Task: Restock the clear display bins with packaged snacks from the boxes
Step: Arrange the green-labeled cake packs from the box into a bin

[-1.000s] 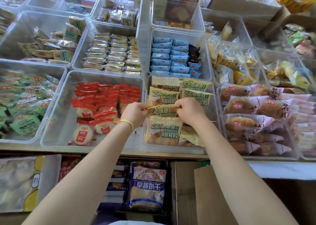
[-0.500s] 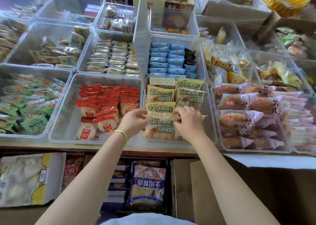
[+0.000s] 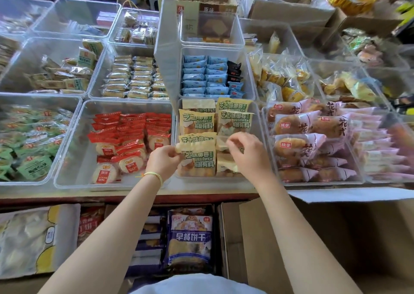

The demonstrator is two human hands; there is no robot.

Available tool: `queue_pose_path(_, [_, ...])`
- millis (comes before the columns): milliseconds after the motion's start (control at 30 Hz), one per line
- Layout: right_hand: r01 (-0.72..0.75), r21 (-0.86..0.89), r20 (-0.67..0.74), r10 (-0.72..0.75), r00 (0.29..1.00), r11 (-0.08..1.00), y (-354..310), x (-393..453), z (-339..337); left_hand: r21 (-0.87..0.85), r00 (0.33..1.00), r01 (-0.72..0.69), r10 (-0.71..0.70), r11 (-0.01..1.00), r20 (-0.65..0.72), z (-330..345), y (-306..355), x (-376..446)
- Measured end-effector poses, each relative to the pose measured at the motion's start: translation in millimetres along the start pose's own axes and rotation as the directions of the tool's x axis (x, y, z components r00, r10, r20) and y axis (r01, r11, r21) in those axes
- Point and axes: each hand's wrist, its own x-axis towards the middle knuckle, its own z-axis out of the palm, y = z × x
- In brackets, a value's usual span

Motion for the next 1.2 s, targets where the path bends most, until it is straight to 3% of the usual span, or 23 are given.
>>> queue_pose_path(67, [-0.090,0.040,-0.106,0.094,0.990,0.995,16.9,-20.5,-23.1,-0.022,0.987,0.007,-0.010,1.000,-0.162,-2.3,9.0,-10.2])
queue_pose_path(133, [-0.237,-0.017,0.028,0.237,0.971,0.971,36.7,-35.5,-37.0,-0.056,0.931,-0.052,0.028,0.997,-0.364,-2.7,23.5,-26.8])
queue_pose_path(167, [-0.302,-0.083,0.144,0.311,0.939,0.950,44.4,-39.9,-38.0,-0.036,0.915,-0.098,0.076,0.994,-0.395,0.1,31.4,-33.6])
queue_pose_path(200, [-0.338,-0.148,0.249,0.365,0.897,0.930,51.1,-42.4,-35.2,0.009,0.929,-0.130,0.125,0.992,-0.349,5.9,39.6,-40.6])
queue_pose_path(267, [-0.362,-0.163,0.352,0.397,0.848,0.918,57.9,-43.7,-23.5,0.120,0.982,-0.160,0.170,0.980,-0.085,26.9,52.2,-50.5])
queue_pose_path(333, [-0.372,-0.097,0.298,0.383,0.874,0.923,60.3,-40.9,-11.0,0.170,0.980,-0.149,0.123,0.974,0.156,47.9,58.8,-55.2])
queue_pose_path(367, [-0.375,-0.062,0.253,0.378,0.891,0.925,61.2,-38.3,-6.3,0.168,0.977,-0.138,0.106,0.976,0.187,56.6,59.9,-56.1])
queue_pose_path(467, [-0.368,-0.034,0.215,0.367,0.905,0.929,62.0,-26.3,0.6,0.122,0.990,-0.094,0.080,0.988,0.116,72.6,62.0,-54.1])
queue_pose_path(600, [-0.412,0.019,0.271,0.392,0.879,0.911,65.1,-7.2,-2.4,0.104,0.999,-0.033,0.036,0.994,-0.023,78.9,68.4,-47.7])
queue_pose_path(833, [-0.507,0.286,0.169,0.478,0.862,0.813,75.3,1.4,7.8,0.068,0.994,0.018,-0.010,0.998,-0.112,86.6,69.9,-46.5])
queue_pose_path(933, [-0.574,0.382,0.151,0.564,0.812,0.724,73.2,-1.9,20.4,0.113,0.991,-0.002,0.017,0.994,-0.135,87.4,65.1,-47.4])
queue_pose_path(1033, [-0.691,0.338,0.298,0.623,0.723,0.639,77.2,-7.7,24.3,0.184,0.987,-0.049,0.076,0.982,-0.144,83.8,55.5,-48.8])
queue_pose_path(1200, [-0.742,0.352,0.511,0.548,0.663,0.570,81.3,7.1,23.6,0.212,0.986,-0.101,0.126,0.972,-0.107,77.4,50.3,-54.4])
